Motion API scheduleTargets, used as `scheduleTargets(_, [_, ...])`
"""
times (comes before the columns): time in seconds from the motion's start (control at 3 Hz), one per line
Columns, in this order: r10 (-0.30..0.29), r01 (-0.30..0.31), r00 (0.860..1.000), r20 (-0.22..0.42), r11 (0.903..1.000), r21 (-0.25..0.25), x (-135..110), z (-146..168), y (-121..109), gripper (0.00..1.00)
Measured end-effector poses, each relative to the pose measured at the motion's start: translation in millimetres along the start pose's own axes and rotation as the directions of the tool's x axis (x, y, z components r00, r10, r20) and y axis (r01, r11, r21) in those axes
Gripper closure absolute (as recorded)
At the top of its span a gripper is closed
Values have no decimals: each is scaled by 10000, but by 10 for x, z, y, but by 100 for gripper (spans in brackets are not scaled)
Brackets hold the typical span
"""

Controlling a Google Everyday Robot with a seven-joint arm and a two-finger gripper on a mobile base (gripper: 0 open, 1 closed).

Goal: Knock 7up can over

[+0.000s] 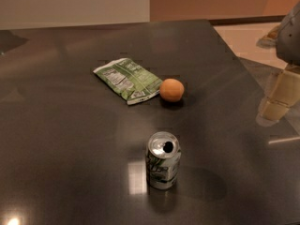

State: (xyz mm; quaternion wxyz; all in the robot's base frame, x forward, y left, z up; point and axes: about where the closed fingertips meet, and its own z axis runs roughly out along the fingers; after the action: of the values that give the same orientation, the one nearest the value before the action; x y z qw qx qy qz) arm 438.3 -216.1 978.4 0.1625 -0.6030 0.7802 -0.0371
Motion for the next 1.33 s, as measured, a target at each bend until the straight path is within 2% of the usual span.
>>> scheduleTargets(0.33, [0,0,10000,1,10000,2,0,0,0,0])
scheduleTargets(0.67, [-87,93,9996,276,9997,-235,-88,5,23,0])
scheduleTargets(1.0, [-368,443,9946,968,9960,-773,-262,58,216,0])
scheduleTargets(1.33, [-814,1124,9707,2263,9854,-1279,-498,129,525,0])
